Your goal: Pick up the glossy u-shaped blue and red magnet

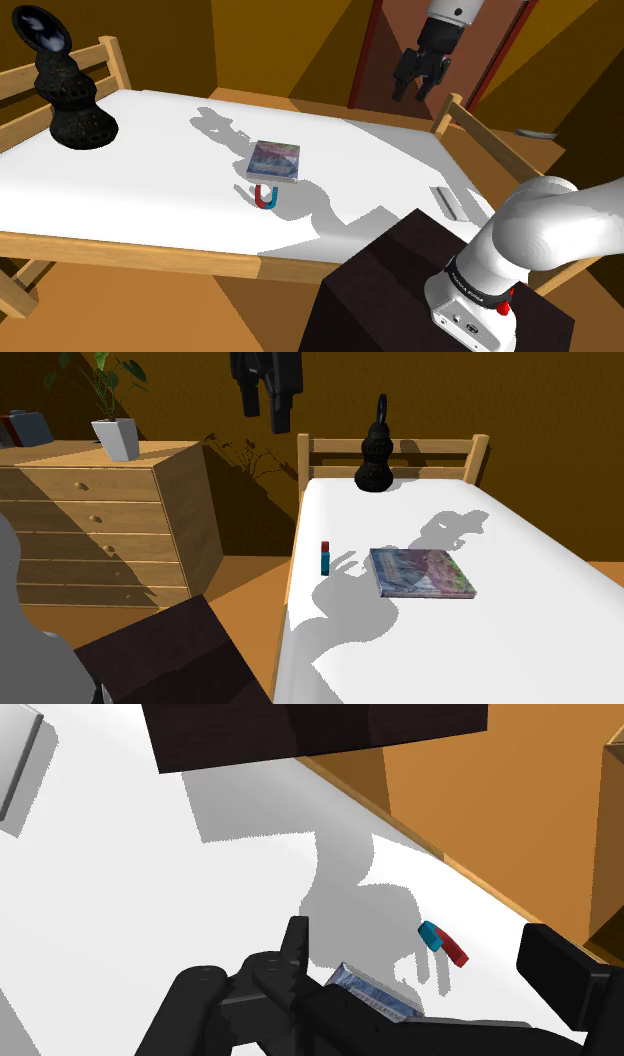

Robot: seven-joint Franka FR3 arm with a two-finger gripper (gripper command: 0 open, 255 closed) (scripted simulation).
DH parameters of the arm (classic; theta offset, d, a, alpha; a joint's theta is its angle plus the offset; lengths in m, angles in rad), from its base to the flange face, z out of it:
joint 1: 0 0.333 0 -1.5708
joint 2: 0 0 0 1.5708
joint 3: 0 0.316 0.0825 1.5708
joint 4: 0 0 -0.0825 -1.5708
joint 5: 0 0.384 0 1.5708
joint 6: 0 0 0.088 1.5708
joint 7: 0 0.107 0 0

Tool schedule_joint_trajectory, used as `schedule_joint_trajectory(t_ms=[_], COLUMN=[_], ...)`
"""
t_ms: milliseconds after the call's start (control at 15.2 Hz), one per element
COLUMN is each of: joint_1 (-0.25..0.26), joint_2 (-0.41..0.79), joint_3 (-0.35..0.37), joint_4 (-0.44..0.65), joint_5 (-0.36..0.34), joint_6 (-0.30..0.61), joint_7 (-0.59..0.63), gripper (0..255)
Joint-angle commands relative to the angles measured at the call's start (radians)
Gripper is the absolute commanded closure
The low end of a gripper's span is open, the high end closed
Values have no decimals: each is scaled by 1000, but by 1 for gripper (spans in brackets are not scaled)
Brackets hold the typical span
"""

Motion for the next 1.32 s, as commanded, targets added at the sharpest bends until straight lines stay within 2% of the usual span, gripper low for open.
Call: schedule_joint_trajectory(t_ms=[0, 594, 1254], joint_1=[0, 51, 100], joint_2=[0, 228, 568], joint_3=[0, 31, 70], joint_4=[0, -74, -32], joint_5=[0, 11, 14], joint_6=[0, 293, 580], joint_7=[0, -57, -111], gripper=[0, 0, 0])
